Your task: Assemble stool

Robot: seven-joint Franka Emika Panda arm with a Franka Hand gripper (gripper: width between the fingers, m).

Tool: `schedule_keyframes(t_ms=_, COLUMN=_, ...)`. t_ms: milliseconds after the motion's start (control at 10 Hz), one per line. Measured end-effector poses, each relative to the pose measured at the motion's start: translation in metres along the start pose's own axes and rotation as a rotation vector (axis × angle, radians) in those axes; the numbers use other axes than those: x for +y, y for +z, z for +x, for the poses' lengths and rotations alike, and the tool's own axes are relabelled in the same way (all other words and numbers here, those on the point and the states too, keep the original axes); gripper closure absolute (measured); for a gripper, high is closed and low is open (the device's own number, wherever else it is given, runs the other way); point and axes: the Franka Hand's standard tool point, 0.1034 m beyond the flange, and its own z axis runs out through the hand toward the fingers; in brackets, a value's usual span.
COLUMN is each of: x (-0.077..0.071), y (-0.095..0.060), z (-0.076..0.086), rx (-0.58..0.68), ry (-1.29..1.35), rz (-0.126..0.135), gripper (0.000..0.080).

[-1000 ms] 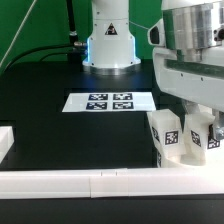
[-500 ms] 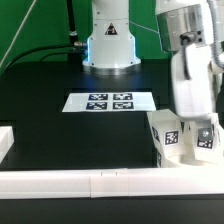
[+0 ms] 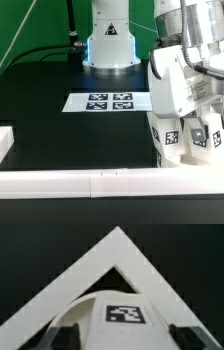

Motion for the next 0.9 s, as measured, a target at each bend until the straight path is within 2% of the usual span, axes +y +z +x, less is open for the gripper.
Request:
schedule_keyframes(t_ms=100, x=0.0, y=0.0, z=0.0, rx=0.0, ry=-0.01, rz=0.0, gripper=0.0219)
schedule_keyframes(t_ms=200, x=0.0, y=0.0, z=0.0, rx=0.0, ry=-0.059, rz=-0.002, gripper=0.0219)
schedule_keyframes(t_ms=300, x=0.0, y=-0.007, z=0.0, rx=-0.008, ry=-0.171, rz=-0.032, gripper=0.0164)
schedule_keyframes(t_ms=400, x=-0.006, y=-0.017, z=-0.003, rx=-0.024, ry=-0.269, rz=-0.039, gripper=0.0153)
schedule_keyframes(t_ms=600, x=-0.004, y=-0.032, z=-0.013, rx=-0.055, ry=-0.586, rz=-0.099, gripper=0.0153)
schedule_keyframes(t_ms=900, x=-0.006, y=-0.032, z=-0.013, rx=-0.065, ry=-0.796, rz=-0.094, gripper=0.0151)
